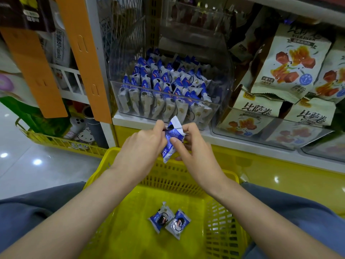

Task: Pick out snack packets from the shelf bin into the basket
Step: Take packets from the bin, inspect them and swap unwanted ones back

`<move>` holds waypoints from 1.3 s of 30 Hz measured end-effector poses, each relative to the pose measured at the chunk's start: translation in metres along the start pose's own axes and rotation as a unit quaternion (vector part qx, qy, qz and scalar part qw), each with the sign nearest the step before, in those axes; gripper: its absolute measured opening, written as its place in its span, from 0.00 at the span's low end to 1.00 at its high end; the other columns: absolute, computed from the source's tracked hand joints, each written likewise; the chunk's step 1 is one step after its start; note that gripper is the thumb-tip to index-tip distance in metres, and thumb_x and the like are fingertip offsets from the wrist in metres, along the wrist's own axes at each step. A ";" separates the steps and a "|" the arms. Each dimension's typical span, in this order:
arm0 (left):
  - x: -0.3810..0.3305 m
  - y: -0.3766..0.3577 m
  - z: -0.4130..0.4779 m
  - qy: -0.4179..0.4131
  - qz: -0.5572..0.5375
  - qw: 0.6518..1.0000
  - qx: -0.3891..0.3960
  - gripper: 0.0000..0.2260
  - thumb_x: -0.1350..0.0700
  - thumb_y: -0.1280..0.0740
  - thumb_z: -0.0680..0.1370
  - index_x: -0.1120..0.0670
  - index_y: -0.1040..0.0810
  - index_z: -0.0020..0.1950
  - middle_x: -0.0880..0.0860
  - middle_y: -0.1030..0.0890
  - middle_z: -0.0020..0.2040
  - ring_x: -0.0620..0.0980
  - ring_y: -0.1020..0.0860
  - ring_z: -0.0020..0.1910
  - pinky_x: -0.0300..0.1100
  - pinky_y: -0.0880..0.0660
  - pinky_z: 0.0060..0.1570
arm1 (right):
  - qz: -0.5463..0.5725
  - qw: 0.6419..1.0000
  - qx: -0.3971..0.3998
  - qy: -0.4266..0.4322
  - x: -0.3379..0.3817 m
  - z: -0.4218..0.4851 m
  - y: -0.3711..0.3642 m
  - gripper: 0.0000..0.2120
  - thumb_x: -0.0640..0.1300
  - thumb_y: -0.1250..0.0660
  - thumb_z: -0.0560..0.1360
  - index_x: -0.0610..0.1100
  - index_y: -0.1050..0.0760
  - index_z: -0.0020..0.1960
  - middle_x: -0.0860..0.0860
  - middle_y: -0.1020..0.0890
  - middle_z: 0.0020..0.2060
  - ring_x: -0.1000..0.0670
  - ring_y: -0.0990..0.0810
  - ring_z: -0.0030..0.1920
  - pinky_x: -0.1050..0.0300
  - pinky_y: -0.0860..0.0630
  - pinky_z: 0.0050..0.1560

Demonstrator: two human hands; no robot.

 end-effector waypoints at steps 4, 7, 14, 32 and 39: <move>-0.001 -0.002 0.002 -0.019 0.071 0.997 -0.007 0.12 0.48 0.52 0.81 0.53 0.34 0.53 0.54 0.22 0.38 0.59 0.21 0.40 0.47 0.32 0.33 | -0.049 0.998 0.012 0.038 0.007 -0.004 -0.003 0.08 0.48 0.39 0.78 0.50 0.34 0.56 0.52 0.19 0.46 0.52 0.19 0.44 0.45 0.21 0.43; 0.001 -0.002 0.001 -0.012 0.028 0.999 -0.013 0.10 0.50 0.50 0.81 0.53 0.35 0.48 0.53 0.26 0.35 0.60 0.23 0.38 0.47 0.34 0.31 | -0.039 0.998 0.014 0.036 0.007 -0.004 -0.004 0.08 0.47 0.39 0.78 0.50 0.33 0.56 0.53 0.19 0.48 0.54 0.19 0.44 0.47 0.21 0.44; 0.021 0.002 0.001 0.083 -0.101 0.990 -0.050 0.12 0.50 0.45 0.79 0.54 0.26 0.45 0.53 0.23 0.34 0.54 0.25 0.35 0.47 0.30 0.33 | 0.068 0.996 0.042 -0.041 -0.012 0.003 -0.014 0.11 0.47 0.36 0.76 0.53 0.31 0.58 0.54 0.18 0.50 0.58 0.19 0.48 0.54 0.21 0.51; 0.017 -0.033 0.001 0.182 -0.468 0.859 0.096 0.11 0.50 0.36 0.76 0.53 0.23 0.56 0.52 0.18 0.50 0.45 0.21 0.51 0.44 0.25 0.55 | -0.101 0.992 -0.016 0.072 0.009 0.005 -0.001 0.20 0.49 0.31 0.71 0.51 0.31 0.62 0.59 0.25 0.53 0.61 0.26 0.48 0.70 0.30 0.45; 0.032 -0.019 0.007 0.200 -0.499 0.843 0.021 0.09 0.56 0.39 0.79 0.57 0.27 0.57 0.46 0.17 0.45 0.41 0.20 0.42 0.35 0.26 0.43 | 0.032 0.999 -0.001 -0.016 0.004 0.013 0.009 0.16 0.46 0.36 0.76 0.50 0.31 0.63 0.56 0.24 0.57 0.64 0.26 0.54 0.67 0.28 0.56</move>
Point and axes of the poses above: each hand's wrist, its own z-axis towards the middle knuckle, its own y-axis out of the back of the hand, x = y × z, the point moved 10 cm from there along z, towards the middle knuckle
